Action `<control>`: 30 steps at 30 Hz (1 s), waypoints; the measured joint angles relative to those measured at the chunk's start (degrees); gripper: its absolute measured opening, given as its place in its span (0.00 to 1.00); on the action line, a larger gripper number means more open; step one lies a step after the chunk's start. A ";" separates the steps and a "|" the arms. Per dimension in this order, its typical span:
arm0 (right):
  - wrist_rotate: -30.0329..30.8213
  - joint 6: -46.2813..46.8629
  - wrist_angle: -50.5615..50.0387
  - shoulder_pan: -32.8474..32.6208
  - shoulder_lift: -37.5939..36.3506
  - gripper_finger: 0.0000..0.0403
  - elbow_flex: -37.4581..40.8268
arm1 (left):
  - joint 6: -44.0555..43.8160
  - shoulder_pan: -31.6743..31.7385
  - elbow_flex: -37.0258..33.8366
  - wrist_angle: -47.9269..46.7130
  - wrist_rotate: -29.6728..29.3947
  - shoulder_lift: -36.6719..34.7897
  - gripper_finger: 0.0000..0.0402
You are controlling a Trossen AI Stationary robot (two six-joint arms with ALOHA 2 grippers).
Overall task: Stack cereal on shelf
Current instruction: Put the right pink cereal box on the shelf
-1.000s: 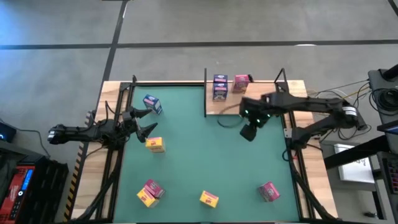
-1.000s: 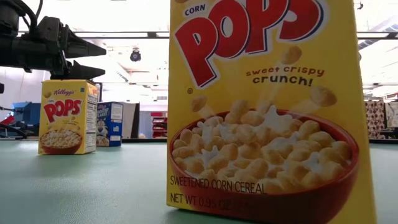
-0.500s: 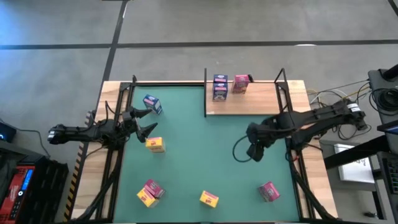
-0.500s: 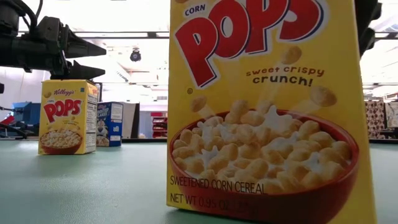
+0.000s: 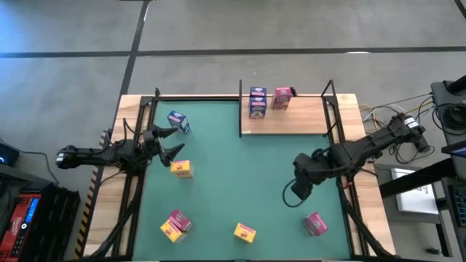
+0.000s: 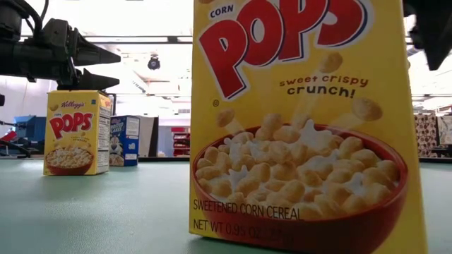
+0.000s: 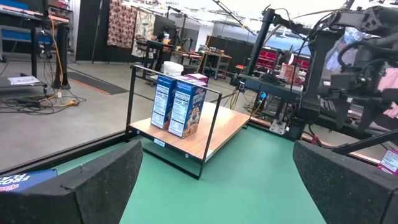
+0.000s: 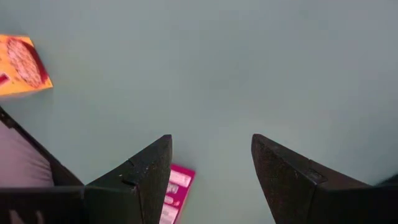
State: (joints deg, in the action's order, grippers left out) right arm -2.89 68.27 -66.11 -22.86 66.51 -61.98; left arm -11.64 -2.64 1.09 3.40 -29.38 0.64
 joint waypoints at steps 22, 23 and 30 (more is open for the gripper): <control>1.93 23.70 3.33 -21.12 10.67 0.52 -5.35 | 0.00 -0.01 0.01 0.00 0.01 0.01 1.00; 3.24 23.10 3.27 -21.40 10.76 0.52 -5.87 | 0.00 0.00 0.01 0.00 -0.01 0.01 1.00; 6.53 23.47 3.70 -21.49 10.98 0.52 -7.02 | -0.01 -0.02 -0.01 0.00 0.01 0.02 1.00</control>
State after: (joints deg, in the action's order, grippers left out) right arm 3.63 91.74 -62.41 -44.36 77.49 -68.99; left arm -11.66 -2.66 1.08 3.40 -29.37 0.67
